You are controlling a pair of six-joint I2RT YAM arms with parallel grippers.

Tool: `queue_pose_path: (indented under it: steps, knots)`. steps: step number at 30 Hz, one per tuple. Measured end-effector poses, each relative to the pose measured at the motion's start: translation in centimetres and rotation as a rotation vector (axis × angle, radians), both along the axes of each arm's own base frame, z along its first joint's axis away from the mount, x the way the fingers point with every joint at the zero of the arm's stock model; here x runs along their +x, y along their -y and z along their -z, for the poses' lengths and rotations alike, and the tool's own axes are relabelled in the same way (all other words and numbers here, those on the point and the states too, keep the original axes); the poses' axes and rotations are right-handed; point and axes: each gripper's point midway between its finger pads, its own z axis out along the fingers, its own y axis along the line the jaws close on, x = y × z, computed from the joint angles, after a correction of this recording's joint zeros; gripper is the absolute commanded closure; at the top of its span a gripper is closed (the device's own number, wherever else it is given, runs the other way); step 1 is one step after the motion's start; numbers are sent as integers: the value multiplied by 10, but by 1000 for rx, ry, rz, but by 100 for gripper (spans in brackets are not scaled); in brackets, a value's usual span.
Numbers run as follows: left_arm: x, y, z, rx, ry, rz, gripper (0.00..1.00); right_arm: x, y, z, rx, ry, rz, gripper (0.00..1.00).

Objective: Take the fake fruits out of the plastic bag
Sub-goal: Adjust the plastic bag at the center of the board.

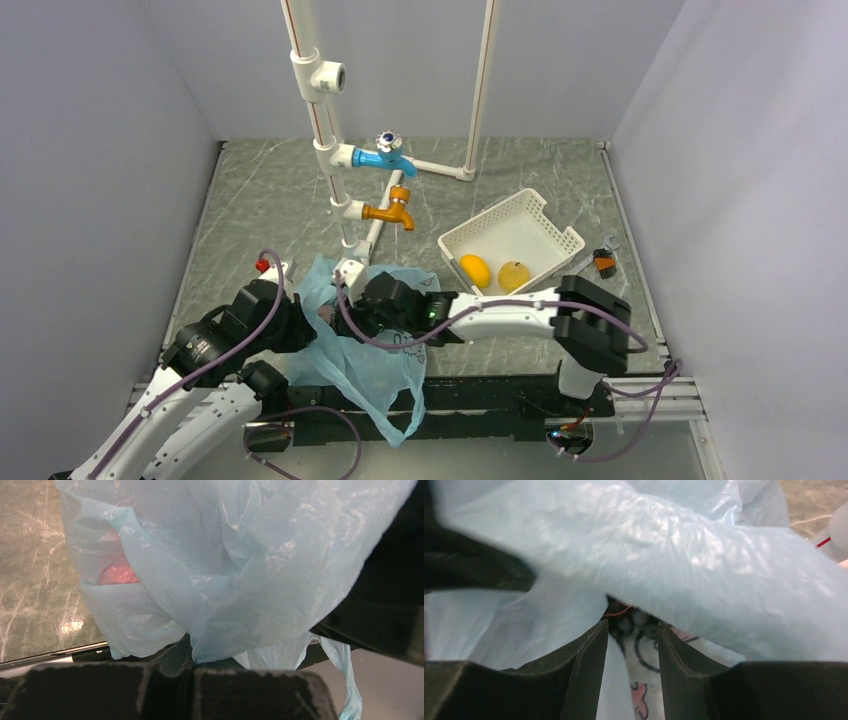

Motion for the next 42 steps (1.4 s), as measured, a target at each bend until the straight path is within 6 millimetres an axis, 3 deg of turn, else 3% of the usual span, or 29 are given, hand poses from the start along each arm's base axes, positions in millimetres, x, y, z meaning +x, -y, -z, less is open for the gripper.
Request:
queue_pose_path:
  steps: [4,10,14,24,33,39,42]
  knots:
    - [0,0,0,0,0,0,100,16,-10,25,-105,30,43,56]
    - [0,0,0,0,1,0,100,20,5,73,-252,24,71,48]
    - [0,0,0,-2,2,0,100,14,9,89,-300,13,45,33]
    - [0,0,-1,-3,4,0,100,-35,-8,70,-161,-42,-164,16]
    - [-6,-6,-3,5,-1,-6,100,-44,-22,56,-88,-40,-159,4]
    - [-17,-31,-42,-10,97,-79,100,-46,-37,38,2,-62,-111,3]
    - [-23,-43,-44,3,97,-119,100,-43,-53,30,33,-74,-79,1]
